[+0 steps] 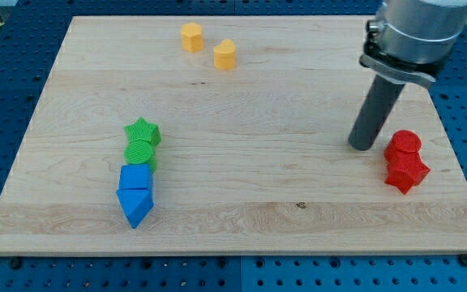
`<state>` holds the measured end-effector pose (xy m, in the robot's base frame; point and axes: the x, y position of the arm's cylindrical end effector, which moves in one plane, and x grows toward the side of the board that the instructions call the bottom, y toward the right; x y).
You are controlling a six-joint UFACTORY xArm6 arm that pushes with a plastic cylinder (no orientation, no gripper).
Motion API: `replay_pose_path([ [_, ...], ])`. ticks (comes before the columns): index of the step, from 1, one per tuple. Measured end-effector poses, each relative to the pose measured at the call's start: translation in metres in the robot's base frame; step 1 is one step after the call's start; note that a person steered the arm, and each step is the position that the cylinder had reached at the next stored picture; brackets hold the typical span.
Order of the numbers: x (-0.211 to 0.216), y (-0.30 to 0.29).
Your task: Point your arm towards blue cube
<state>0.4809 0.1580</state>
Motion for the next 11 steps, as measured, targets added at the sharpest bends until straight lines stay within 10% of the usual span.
replay_pose_path([
  [4, 0.138, -0.204],
  [7, 0.120, -0.346],
  [11, 0.054, -0.322],
])
